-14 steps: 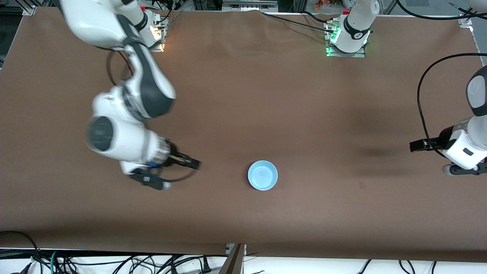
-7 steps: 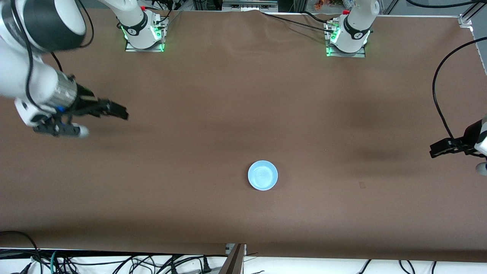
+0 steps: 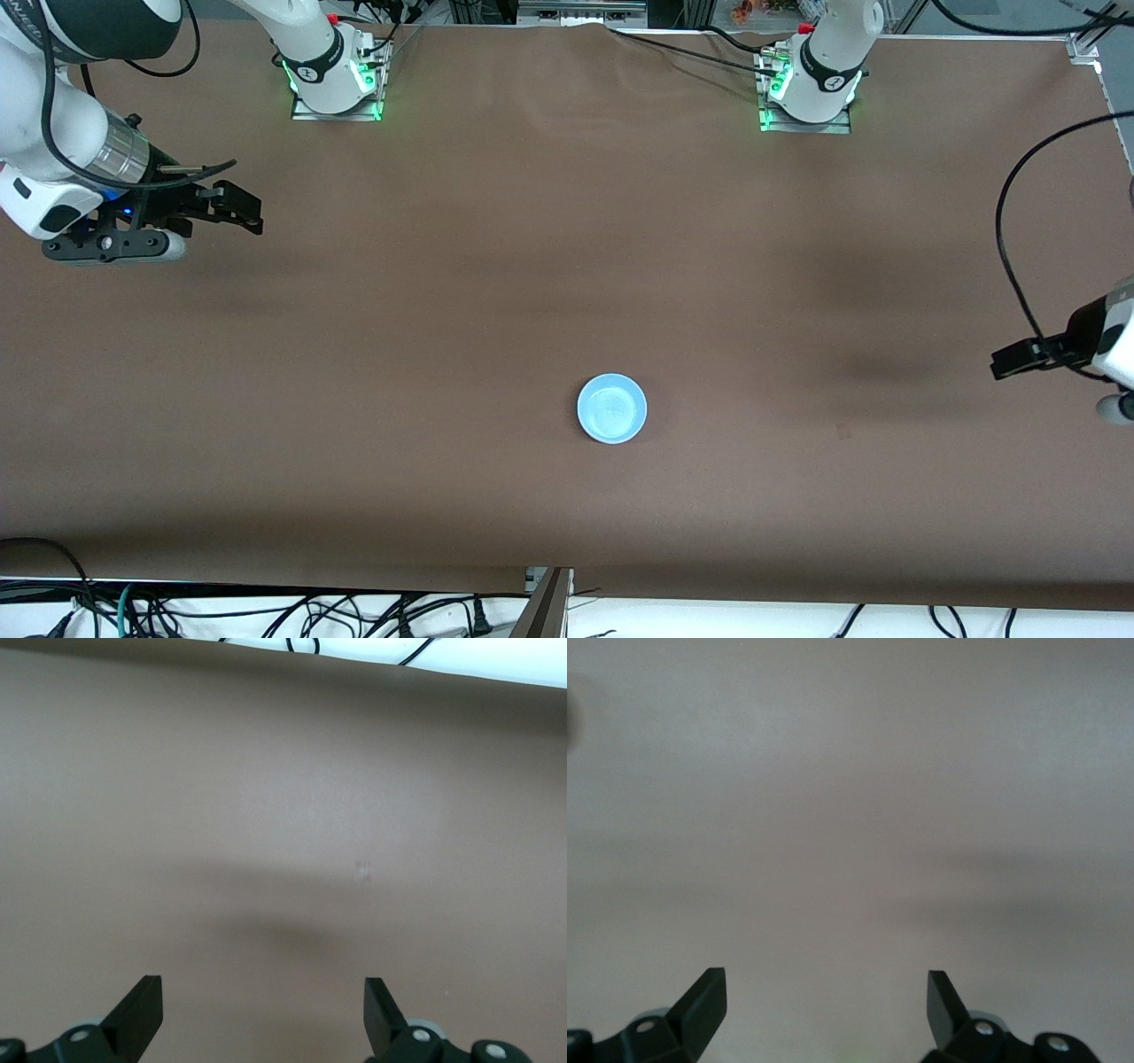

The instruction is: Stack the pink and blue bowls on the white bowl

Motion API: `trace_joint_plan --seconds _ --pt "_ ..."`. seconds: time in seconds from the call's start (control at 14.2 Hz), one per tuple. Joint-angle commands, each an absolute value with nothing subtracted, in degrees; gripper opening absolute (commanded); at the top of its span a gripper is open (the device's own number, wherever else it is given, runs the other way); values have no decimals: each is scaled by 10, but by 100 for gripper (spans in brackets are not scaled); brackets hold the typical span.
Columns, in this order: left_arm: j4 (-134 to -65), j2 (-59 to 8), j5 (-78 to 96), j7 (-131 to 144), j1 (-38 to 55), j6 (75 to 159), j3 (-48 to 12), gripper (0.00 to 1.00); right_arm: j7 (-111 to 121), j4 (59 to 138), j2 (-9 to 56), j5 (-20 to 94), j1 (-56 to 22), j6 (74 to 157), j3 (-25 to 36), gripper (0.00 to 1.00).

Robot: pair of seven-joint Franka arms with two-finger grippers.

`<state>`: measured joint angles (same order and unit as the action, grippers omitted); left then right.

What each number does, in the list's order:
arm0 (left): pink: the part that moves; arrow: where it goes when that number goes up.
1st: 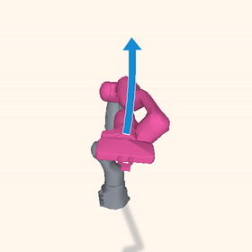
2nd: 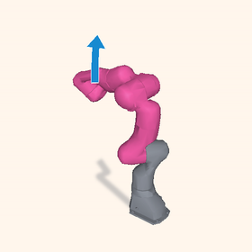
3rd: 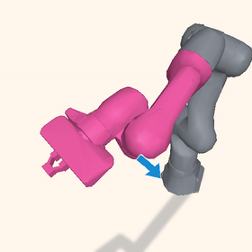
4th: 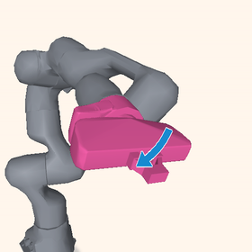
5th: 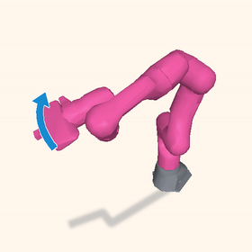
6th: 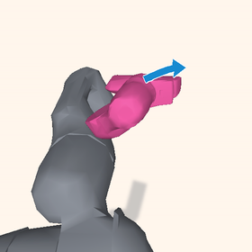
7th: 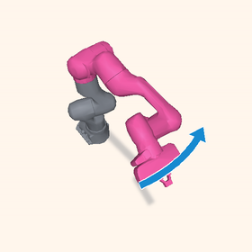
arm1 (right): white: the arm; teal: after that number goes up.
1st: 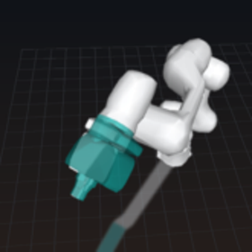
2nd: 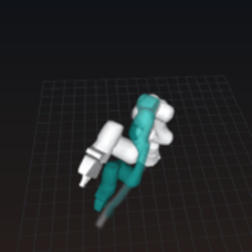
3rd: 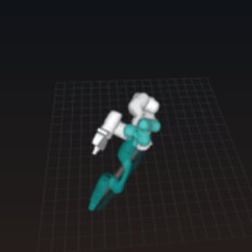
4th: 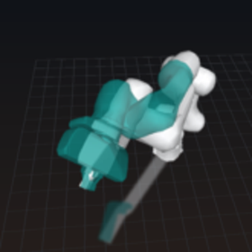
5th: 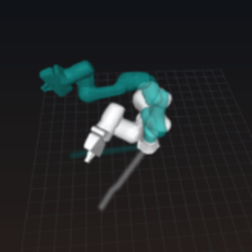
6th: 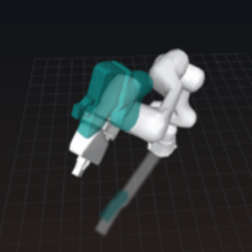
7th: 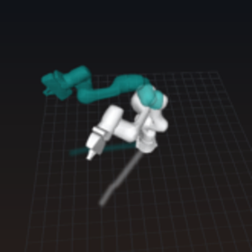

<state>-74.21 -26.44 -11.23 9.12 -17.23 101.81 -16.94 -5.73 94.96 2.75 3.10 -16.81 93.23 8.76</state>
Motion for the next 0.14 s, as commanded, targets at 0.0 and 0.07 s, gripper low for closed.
trace_joint_plan --seconds 0.0,0.07 --pt "-732 -260 -122 103 -164 1018 -177 100 -45 940 25 21 -154 928 77 100" --pt "-732 -251 -123 113 -152 1016 -178 100 -45 940 25 21 -154 923 77 100"
